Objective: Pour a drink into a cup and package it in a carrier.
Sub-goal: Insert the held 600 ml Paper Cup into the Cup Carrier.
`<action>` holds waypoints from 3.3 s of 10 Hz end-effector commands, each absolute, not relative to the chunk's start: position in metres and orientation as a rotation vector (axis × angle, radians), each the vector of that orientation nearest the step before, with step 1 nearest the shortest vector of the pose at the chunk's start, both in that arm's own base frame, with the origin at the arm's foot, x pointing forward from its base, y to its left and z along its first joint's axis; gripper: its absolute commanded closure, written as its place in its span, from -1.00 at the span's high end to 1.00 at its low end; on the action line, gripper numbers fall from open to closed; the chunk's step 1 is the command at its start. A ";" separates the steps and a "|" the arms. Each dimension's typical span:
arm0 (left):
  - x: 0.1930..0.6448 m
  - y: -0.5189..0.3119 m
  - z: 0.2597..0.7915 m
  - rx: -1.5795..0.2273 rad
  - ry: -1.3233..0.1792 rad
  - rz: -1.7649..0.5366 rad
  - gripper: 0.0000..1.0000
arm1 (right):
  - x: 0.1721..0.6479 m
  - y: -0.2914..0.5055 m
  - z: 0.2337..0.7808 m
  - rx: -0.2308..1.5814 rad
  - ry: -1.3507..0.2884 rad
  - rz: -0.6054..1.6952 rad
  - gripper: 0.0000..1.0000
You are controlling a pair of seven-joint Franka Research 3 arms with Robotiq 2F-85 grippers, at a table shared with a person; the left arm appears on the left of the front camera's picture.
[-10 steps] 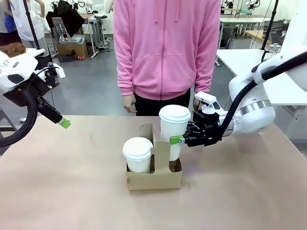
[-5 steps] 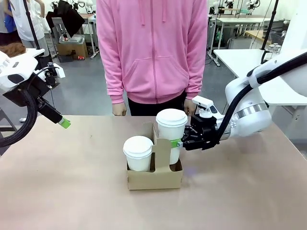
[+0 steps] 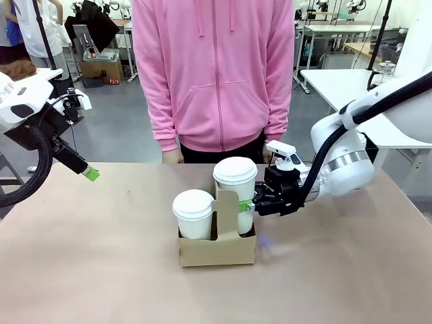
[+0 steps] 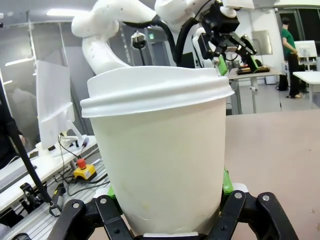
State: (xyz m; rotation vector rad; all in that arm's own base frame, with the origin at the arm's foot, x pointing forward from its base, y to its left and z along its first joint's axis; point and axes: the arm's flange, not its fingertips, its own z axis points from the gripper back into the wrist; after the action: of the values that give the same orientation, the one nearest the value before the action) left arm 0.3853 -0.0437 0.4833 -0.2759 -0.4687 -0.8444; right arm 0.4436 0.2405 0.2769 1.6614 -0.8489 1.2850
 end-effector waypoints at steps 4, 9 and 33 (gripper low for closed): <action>0.384 -0.043 0.485 -0.281 -0.467 -0.849 1.00 | 0.425 0.229 0.261 1.638 -0.850 1.313 0.60; 0.384 -0.043 0.485 -0.281 -0.467 -0.849 1.00 | 0.429 0.227 0.247 1.632 -0.830 1.323 0.60; 0.384 -0.043 0.485 -0.281 -0.467 -0.849 1.00 | 0.417 0.053 0.361 0.908 -0.869 1.118 1.00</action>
State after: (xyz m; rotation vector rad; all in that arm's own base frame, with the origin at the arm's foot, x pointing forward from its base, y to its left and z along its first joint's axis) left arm 0.3852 -0.0441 0.4839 -0.2752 -0.4688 -0.8456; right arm 0.4357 0.0599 0.3413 0.9730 -0.9441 1.2158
